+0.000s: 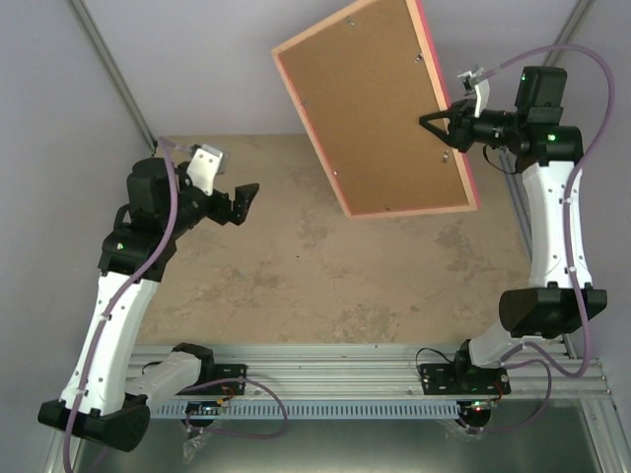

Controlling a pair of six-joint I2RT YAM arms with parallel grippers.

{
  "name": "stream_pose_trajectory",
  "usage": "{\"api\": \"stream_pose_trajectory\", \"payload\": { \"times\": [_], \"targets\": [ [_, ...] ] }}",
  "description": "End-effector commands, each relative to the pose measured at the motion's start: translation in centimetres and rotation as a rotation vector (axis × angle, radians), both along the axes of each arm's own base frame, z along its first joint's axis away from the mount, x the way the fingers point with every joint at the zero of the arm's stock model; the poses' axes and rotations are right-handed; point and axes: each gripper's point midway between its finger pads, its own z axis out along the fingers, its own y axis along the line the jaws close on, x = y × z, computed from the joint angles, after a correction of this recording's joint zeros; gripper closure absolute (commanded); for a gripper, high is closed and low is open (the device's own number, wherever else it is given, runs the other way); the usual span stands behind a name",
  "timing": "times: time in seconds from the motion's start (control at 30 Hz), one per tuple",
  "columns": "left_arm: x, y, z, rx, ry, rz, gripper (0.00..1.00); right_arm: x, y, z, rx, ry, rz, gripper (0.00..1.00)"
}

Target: Put the photo into the frame

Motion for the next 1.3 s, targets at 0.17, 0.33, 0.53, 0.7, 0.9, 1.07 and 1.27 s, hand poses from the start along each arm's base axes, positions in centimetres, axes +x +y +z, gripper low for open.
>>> {"api": "stream_pose_trajectory", "payload": {
  "times": [0.17,0.33,0.53,0.7,0.9,1.07,1.27],
  "targets": [
    [0.9,-0.6,-1.8,-0.069,0.073,-0.023,0.01,-2.2,2.0,-1.1,0.170,0.104,0.139,0.99],
    [1.3,-2.4,-5.7,-0.111,0.174,-0.110,0.01,-3.6,3.0,-1.9,0.335,0.213,0.261,0.99],
    [1.6,-3.9,-5.2,-0.264,0.203,-0.225,0.01,-3.4,3.0,-4.7,0.354,0.252,0.262,0.99],
    [1.3,-6.6,-5.4,-0.201,0.194,-0.311,0.05,-2.0,2.1,-7.1,0.426,0.274,0.083,0.99],
    [-0.9,-14.0,-6.1,-0.047,0.119,-0.503,0.08,-1.0,3.9,-10.0,0.563,0.410,0.006,1.00],
    [-2.4,-19.3,-6.6,-0.022,0.100,-0.635,0.10,-1.6,5.7,-10.1,0.596,0.420,0.051,0.99],
    [2.1,-21.7,-8.3,0.080,0.088,-0.470,0.33,-1.9,6.1,-11.1,0.616,0.489,0.035,0.99]
  ]
}}
